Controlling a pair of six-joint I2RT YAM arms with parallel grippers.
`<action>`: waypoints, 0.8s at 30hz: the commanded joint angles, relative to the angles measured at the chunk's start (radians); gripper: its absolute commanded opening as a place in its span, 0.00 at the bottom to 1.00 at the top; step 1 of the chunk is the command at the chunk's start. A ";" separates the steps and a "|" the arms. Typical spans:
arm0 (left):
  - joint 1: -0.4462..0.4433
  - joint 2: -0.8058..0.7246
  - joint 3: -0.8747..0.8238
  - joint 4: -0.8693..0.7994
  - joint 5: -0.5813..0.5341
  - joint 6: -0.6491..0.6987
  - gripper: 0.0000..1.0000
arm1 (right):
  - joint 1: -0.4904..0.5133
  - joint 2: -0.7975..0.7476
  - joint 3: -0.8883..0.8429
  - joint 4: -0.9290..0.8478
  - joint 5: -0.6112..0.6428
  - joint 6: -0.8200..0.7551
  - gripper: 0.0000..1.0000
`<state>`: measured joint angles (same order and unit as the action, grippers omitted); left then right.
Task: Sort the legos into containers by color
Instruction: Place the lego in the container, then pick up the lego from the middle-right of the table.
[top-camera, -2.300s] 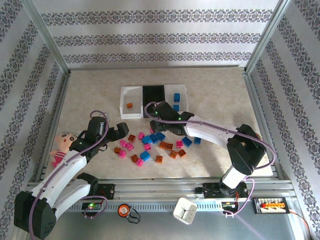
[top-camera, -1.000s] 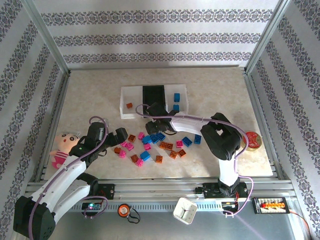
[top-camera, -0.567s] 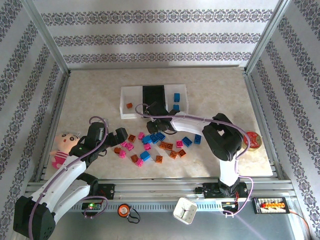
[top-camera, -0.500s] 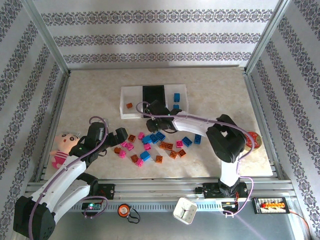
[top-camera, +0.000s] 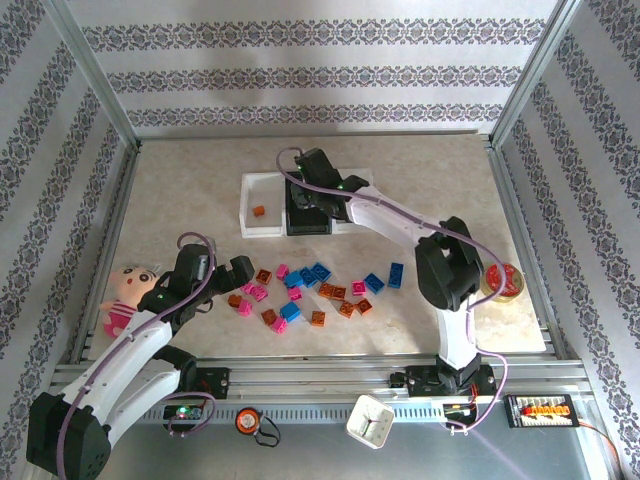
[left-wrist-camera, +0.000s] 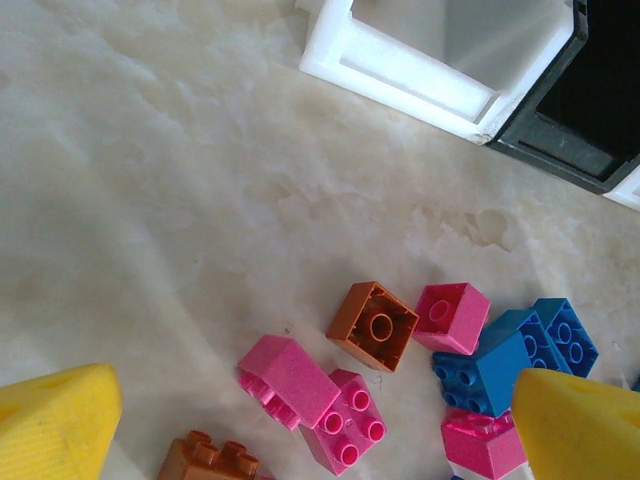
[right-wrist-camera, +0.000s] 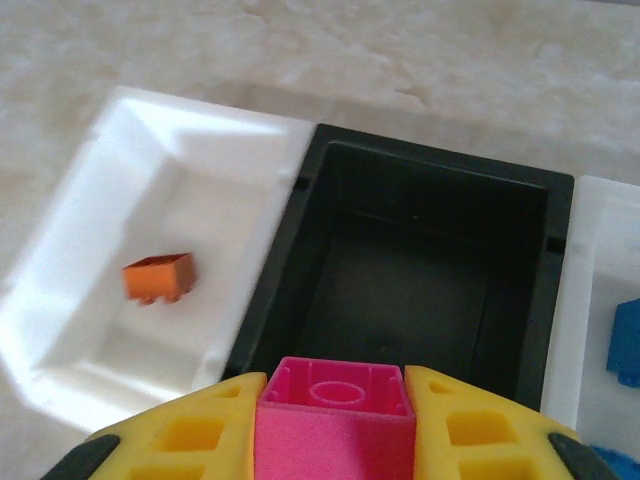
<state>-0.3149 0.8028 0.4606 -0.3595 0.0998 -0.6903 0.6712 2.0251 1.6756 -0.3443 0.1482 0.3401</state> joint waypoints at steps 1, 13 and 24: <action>-0.004 -0.010 0.028 -0.042 -0.016 -0.017 1.00 | -0.015 0.084 0.094 -0.082 0.059 -0.007 0.29; -0.004 -0.034 0.013 -0.035 -0.007 -0.047 1.00 | -0.034 0.165 0.228 -0.121 0.046 0.002 0.56; -0.003 -0.033 0.004 -0.010 -0.003 -0.047 1.00 | -0.021 -0.253 -0.299 -0.028 0.024 0.077 0.65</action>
<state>-0.3145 0.7795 0.4606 -0.3672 0.1009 -0.7197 0.6441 1.8725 1.4845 -0.3935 0.1741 0.3714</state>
